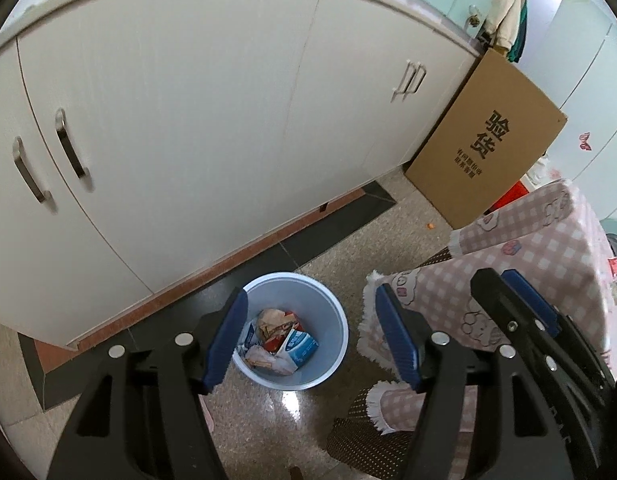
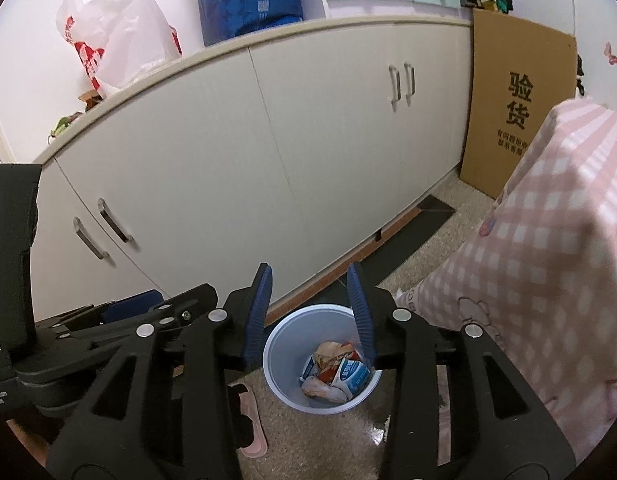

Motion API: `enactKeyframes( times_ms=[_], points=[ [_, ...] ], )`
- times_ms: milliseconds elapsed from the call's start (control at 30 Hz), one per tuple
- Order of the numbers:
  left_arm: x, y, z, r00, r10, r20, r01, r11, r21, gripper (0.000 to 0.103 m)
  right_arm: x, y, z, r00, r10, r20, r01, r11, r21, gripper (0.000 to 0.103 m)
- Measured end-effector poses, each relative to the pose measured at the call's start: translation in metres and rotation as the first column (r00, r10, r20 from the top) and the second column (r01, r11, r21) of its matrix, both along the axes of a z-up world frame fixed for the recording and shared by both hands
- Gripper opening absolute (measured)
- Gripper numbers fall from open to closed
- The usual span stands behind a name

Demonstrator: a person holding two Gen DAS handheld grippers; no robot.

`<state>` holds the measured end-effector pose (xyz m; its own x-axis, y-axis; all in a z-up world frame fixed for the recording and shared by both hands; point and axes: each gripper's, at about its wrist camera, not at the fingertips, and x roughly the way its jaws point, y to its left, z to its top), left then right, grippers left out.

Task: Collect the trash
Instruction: 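Open both grippers to drop the tube and box into the wastebasket, then move both grippers back over the table toward the two wrappers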

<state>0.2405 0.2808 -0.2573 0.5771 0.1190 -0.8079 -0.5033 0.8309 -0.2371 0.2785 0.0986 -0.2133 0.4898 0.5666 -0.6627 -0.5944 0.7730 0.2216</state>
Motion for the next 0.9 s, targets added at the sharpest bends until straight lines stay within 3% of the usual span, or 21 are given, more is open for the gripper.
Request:
enactKeyframes(
  times_ms=[267, 567, 767, 900],
  points=[
    [-0.008, -0.033, 0.047, 0.995, -0.043, 0.088, 0.038, 0.998, 0.059, 0.068, -0.015, -0.039, 0.049, 0.996, -0.034, 0.079, 0.03, 0.998, 0.051, 0.042],
    [0.002, -0.112, 0.096, 0.973, -0.178, 0.148, 0.157, 0.978, 0.14, 0.073, -0.025, -0.123, 0.093, 0.98, -0.132, 0.147, 0.119, 0.988, 0.094, 0.045],
    [0.024, -0.182, 0.106, 0.936, -0.32, 0.149, 0.301, 0.944, 0.133, 0.075, -0.019, -0.201, 0.105, 0.955, -0.25, 0.162, 0.235, 0.966, 0.103, 0.05],
    [0.043, -0.234, 0.104, 0.897, -0.426, 0.121, 0.401, 0.898, 0.183, 0.075, -0.01, -0.255, 0.103, 0.931, -0.334, 0.149, 0.322, 0.942, 0.095, 0.052]
  ],
)
